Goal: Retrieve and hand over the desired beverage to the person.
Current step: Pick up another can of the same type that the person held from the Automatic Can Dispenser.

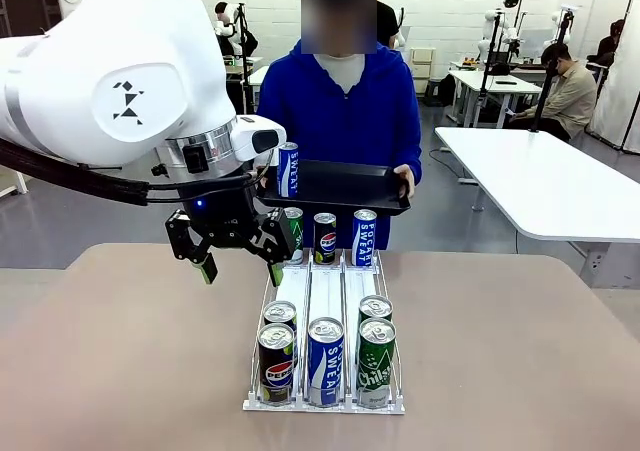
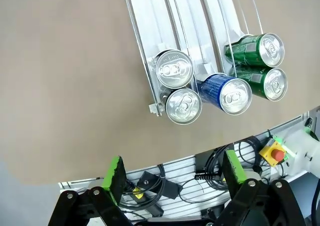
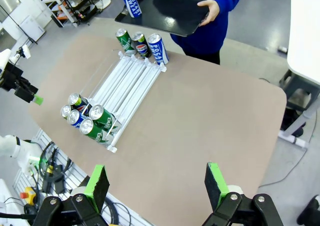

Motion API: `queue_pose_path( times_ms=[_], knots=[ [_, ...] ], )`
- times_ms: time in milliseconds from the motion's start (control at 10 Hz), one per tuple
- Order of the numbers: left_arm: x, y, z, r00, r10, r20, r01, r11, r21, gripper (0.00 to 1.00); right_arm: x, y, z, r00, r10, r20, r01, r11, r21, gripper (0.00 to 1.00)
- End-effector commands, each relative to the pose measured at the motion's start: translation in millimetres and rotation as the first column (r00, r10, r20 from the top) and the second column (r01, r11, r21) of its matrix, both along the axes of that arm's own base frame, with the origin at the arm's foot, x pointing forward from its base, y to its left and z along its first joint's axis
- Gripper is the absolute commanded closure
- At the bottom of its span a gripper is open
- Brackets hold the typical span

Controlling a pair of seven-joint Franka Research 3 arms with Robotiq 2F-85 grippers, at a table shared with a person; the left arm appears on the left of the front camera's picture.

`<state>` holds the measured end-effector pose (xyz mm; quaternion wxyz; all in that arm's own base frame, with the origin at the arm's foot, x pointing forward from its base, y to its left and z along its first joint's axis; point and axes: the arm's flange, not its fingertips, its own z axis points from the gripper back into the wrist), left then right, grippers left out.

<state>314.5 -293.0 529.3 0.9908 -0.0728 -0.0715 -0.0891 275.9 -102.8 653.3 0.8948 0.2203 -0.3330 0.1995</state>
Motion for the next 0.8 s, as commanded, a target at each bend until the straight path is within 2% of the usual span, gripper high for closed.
queue_pose_path(
  times_ms=[0, 100, 200, 400, 700],
  knots=[
    [-0.7, -0.2, 1.7, 1.000, 0.009, 0.004, -0.009, 1.000, -0.004, 0.00, 0.4, -0.3, -1.1, 1.000, 0.014, 0.004, -0.014, 1.000, 0.013, 0.00],
    [0.0, 0.0, 0.0, 1.000, 0.000, 0.000, 0.000, 1.000, 0.000, 0.00, 0.4, -0.3, -1.1, 1.000, 0.014, 0.004, -0.014, 1.000, 0.013, 0.00],
    [-7.5, -15.4, -12.5, 0.999, 0.043, 0.029, -0.045, 0.997, 0.063, 0.00, 0.4, -0.3, -1.1, 1.000, 0.014, 0.004, -0.014, 1.000, 0.013, 0.00],
    [-7.9, -44.0, -37.6, 0.998, 0.055, 0.038, -0.060, 0.987, 0.146, 0.00, 0.4, -0.3, -1.1, 1.000, 0.014, 0.004, -0.014, 1.000, 0.013, 0.00],
    [4.3, -47.9, -64.9, 0.996, 0.085, 0.035, -0.090, 0.981, 0.173, 0.00, 0.4, -0.3, -1.1, 1.000, 0.014, 0.004, -0.014, 1.000, 0.013, 0.00]
  ],
)
